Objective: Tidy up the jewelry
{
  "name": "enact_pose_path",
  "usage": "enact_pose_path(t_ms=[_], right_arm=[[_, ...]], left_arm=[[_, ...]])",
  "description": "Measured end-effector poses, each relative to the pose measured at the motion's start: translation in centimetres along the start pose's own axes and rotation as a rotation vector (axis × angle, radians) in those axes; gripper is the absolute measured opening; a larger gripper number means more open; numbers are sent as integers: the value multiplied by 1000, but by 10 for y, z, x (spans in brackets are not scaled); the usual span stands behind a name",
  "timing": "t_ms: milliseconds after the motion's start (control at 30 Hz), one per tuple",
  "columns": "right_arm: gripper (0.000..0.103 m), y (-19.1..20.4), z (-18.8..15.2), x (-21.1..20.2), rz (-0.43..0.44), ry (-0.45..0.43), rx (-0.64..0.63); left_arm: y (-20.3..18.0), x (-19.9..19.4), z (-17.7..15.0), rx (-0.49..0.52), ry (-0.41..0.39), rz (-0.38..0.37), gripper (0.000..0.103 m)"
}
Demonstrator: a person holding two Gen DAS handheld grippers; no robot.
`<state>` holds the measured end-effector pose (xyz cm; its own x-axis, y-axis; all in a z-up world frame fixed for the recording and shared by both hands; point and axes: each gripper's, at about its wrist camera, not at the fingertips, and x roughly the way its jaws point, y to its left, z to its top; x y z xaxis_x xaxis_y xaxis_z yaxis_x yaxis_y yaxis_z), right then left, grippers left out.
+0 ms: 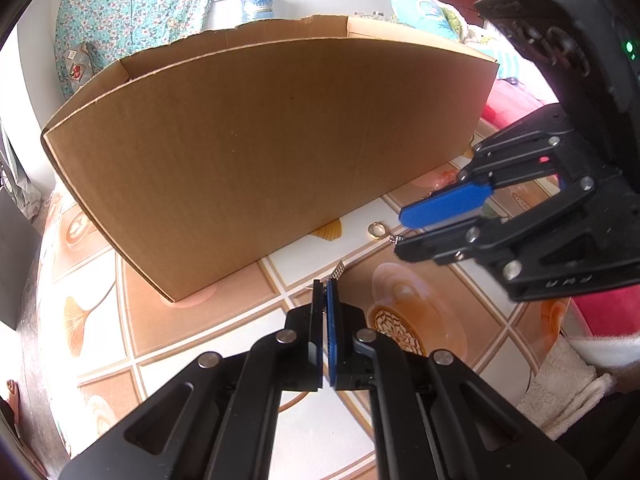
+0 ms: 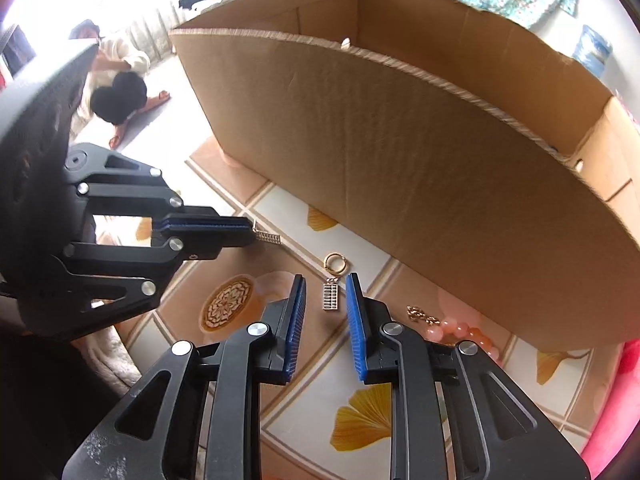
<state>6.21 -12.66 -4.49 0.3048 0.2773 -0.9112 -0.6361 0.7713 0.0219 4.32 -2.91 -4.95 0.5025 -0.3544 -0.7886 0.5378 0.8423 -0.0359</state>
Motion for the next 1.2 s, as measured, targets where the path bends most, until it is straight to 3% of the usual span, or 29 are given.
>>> enact_pose_path(t_ms=[100, 133, 233, 567, 833, 1200], right_arm=[[16, 3, 3, 4, -13, -1, 6], [6, 2, 3, 4, -12, 2, 17], [3, -2, 4, 6, 3, 2, 49], [2, -14, 2, -2, 20, -13, 103], [2, -37, -8, -32, 27, -55, 145], [2, -44, -10, -88, 36, -199, 192]], left_arm=[[0, 0, 0, -2, 1, -1, 1], [0, 0, 0, -3, 1, -2, 1], [0, 0, 0, -6, -1, -3, 1], [0, 0, 0, -6, -1, -3, 1], [1, -1, -1, -9, -12, -11, 1], [0, -34, 12, -21, -108, -87, 1]])
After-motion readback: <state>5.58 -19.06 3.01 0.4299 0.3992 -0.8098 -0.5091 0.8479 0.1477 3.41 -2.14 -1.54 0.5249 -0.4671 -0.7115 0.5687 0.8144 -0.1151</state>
